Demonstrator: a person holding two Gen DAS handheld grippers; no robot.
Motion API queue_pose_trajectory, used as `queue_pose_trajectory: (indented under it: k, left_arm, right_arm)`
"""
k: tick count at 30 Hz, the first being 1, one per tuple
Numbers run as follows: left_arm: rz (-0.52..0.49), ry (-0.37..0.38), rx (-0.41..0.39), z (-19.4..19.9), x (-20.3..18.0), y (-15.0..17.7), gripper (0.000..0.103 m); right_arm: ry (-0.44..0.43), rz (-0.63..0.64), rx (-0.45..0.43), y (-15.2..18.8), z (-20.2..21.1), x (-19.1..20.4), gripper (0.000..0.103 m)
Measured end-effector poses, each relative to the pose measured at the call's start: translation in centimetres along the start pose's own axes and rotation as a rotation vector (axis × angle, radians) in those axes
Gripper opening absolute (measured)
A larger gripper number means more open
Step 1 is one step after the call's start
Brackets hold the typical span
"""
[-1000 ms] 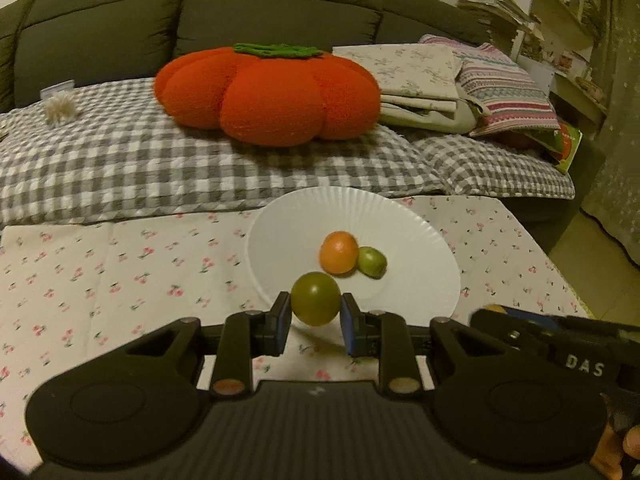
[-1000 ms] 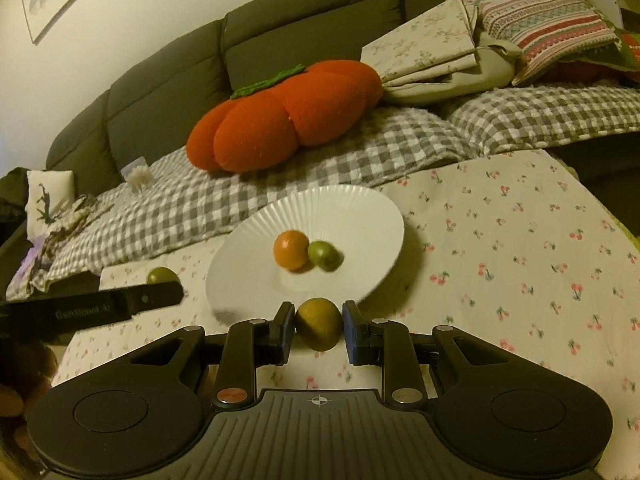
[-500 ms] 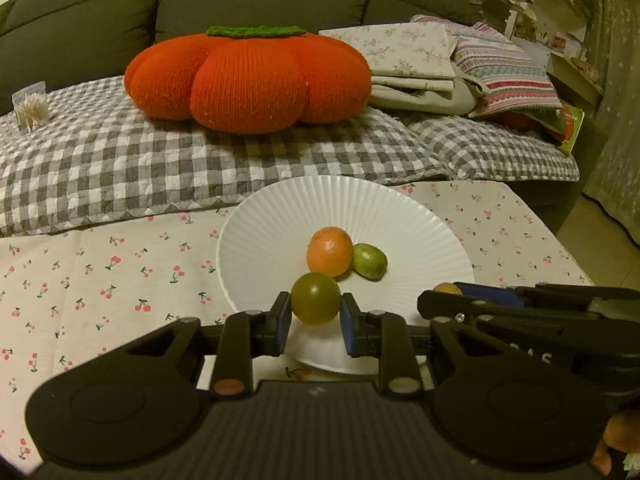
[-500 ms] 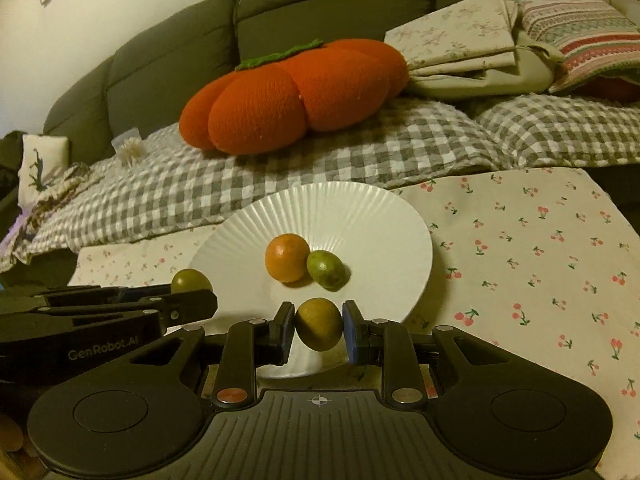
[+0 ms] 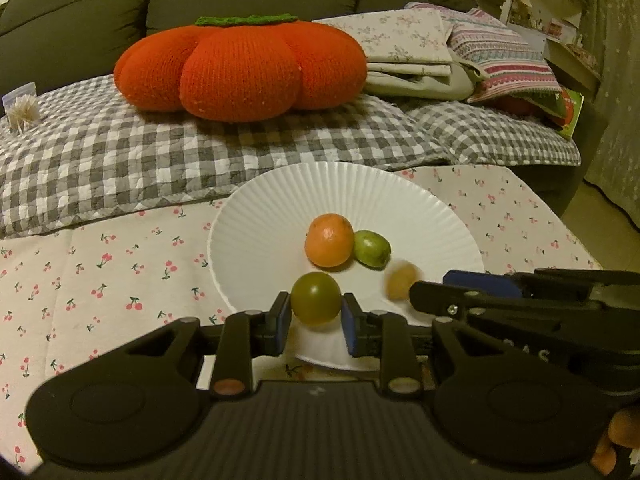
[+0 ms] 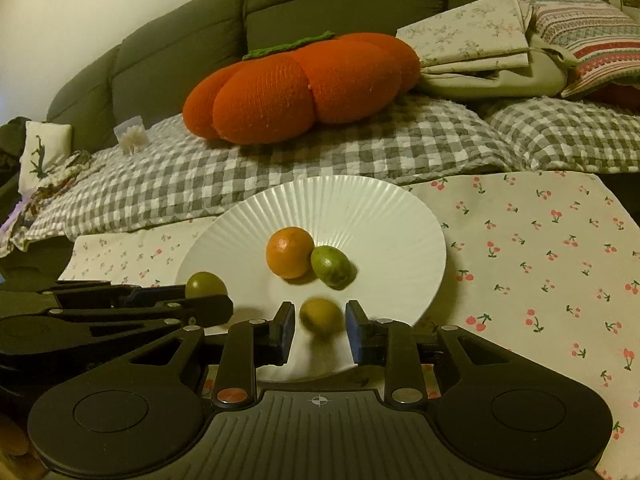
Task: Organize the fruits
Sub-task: 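Carry both yellow-green fruits over the white plate and open both tools, then withdraw both tools from the plate and move the left tool toward the mandarins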
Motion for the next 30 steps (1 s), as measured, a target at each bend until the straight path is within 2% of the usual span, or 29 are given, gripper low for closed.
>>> queue_pose_trajectory:
  k: [2,8,12,21,30]
  left_arm:
    - [0.001,0.003,0.002,0.1,0.1,0.0,0.028]
    - [0.016,-0.004,-0.015,0.5,0.6,-0.3,0.045]
    - [0.029,-0.012,-0.01,0.7,0.9,-0.3,0.045]
    - [0.078,-0.021,-0.023,3.1,2.5,-0.2,0.045]
    - [0.106,-0.06,0.013,5.9,4.9,2.2,0.045]
  right_arm:
    - [0.0,-0.006,-0.007,0.0,0.2,-0.1,0.028]
    - [0.008,-0.056,-0.035,0.4,1.6,-0.9,0.028]
    - [0.002,-0.113,-0.064,1.1,3.0,-1.5,0.028]
    - [0.001,-0.125,-0.1,1.8,5.7,-1.5,0.03]
    - [-0.009,-0.114,-0.072,3.3,6.8,0.2,0.05]
Point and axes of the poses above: each gripper's, at about its wrist camera, not at the fingertips, and z roughly against the way its jaws point, x to its left, y to its underside, the point moved 3 cm from there along -z, roughly the way its jaws point, and after that the axes turned 9 degrees about -y, right-handed, at the moved point
